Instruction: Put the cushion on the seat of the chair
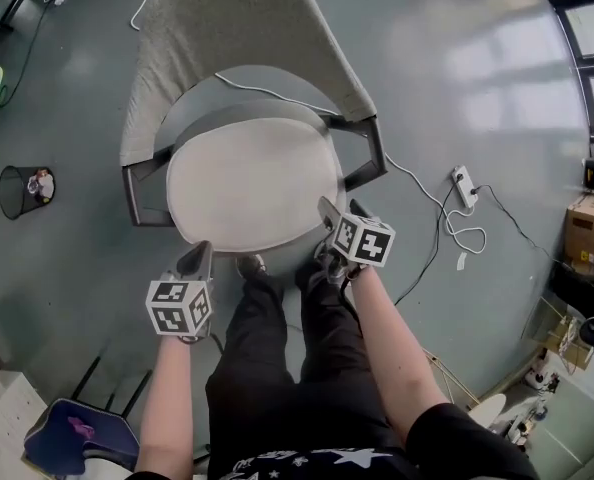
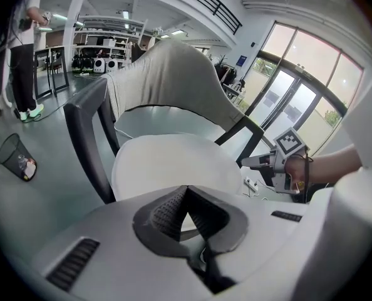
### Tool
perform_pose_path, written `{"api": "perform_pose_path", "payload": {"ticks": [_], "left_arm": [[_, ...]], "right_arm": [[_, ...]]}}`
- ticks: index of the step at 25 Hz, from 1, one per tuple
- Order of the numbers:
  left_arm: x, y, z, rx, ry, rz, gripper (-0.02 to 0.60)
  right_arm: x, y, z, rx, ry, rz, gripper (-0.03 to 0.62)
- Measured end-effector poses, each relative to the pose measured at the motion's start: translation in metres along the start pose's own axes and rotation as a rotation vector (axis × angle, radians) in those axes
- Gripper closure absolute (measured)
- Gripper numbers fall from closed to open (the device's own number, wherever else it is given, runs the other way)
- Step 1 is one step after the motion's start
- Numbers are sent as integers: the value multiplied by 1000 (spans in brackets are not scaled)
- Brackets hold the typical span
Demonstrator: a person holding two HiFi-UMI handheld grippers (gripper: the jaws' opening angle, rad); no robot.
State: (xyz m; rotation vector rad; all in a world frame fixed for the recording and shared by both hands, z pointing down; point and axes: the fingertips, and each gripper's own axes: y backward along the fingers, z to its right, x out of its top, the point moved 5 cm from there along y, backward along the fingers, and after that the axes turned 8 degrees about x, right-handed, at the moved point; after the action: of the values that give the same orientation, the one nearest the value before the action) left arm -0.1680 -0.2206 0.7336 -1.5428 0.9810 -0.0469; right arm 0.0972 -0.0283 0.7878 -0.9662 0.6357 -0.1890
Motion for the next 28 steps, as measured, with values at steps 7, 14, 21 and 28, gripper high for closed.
{"api": "perform_pose_path", "payload": {"ticks": [7, 14, 21, 28], "left_arm": [[32, 51, 10, -9, 45, 97, 574], [79, 118, 36, 13, 53, 239, 574], [100, 168, 63, 115, 141, 389, 574], [70, 180, 114, 239, 285, 436, 574]], "right_arm": [[28, 69, -54, 85, 26, 88, 386], [90, 128, -122, 263, 171, 130, 525], [142, 138, -171, 517, 294, 82, 591], [160, 149, -175, 708, 405, 3, 591]]}}
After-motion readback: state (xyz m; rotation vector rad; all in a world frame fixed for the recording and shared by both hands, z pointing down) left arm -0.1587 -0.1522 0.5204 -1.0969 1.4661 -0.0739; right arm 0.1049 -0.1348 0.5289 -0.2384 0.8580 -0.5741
